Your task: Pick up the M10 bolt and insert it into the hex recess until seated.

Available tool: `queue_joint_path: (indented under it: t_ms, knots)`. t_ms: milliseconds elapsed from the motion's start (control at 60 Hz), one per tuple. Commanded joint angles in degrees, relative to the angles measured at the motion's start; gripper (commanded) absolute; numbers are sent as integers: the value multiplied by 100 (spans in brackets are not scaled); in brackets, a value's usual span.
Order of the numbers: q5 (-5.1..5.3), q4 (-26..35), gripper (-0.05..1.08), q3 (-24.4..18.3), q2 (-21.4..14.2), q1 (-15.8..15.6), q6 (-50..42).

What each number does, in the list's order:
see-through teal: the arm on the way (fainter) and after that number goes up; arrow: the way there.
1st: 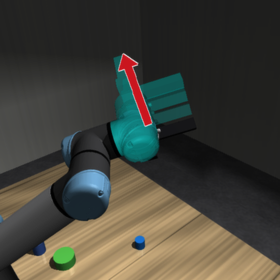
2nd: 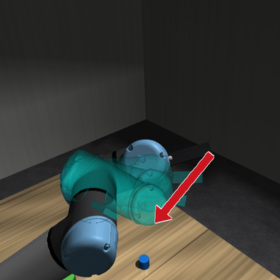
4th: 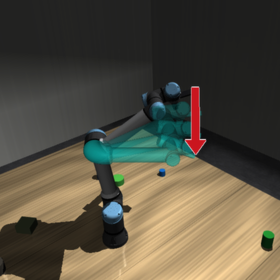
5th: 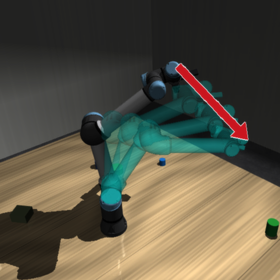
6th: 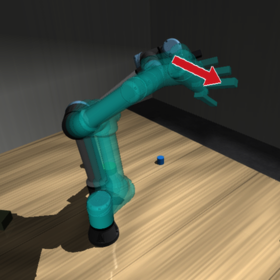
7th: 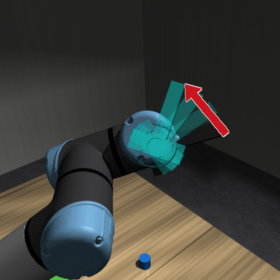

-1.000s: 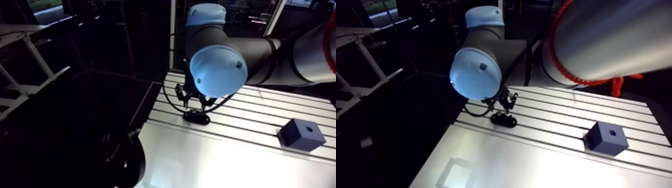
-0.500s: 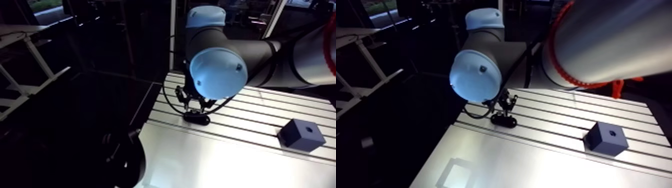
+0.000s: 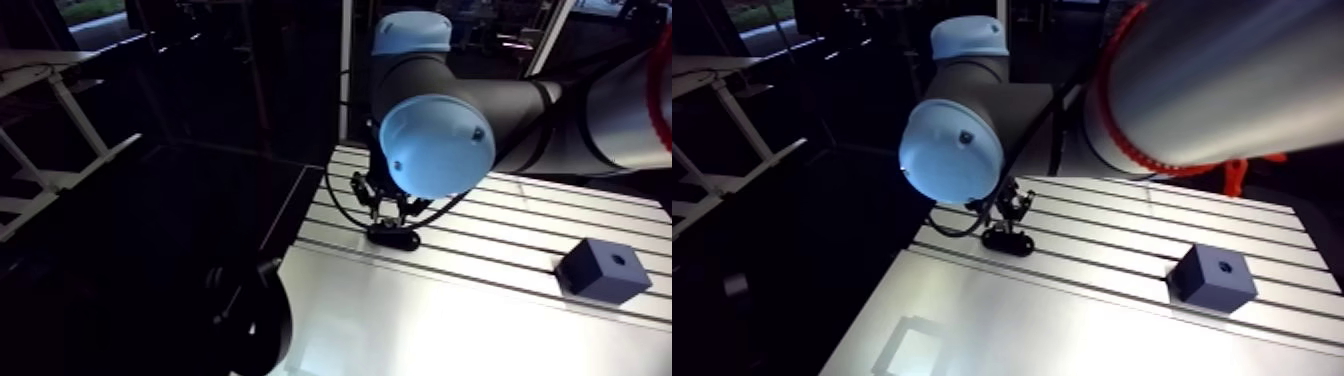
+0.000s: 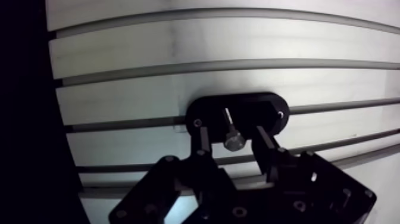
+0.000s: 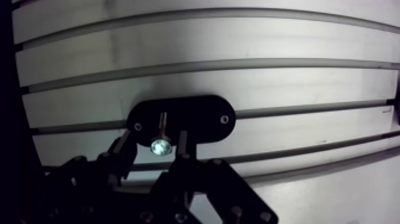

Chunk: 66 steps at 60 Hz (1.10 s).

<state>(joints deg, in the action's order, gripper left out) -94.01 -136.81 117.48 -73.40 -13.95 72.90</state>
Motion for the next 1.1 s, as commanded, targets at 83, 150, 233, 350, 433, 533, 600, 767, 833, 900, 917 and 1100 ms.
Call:
queue_joint_path:
  t_ms: [83,150,233,350,433,533,600,767,833,900,917,1100]
  knots:
    - [2,0,56,7,-1,-3,0]
    - [1,0,56,8,-2,-3,0]
    - [1,0,57,8,-2,-3,0]
    - [1,0,59,0,-2,-3,0]
    - [-8,0,59,16,-2,-3,0]
    - [-8,0,59,17,-10,-3,0]
    - [-8,0,60,17,-3,-3,0]
    - [-8,0,62,17,-2,-3,0]
    - [-8,9,62,33,-11,-3,0]
    - [-8,9,63,35,-19,-3,0]
    - [-8,9,63,35,-19,-3,0]
    - [-8,9,65,51,-36,-3,0]
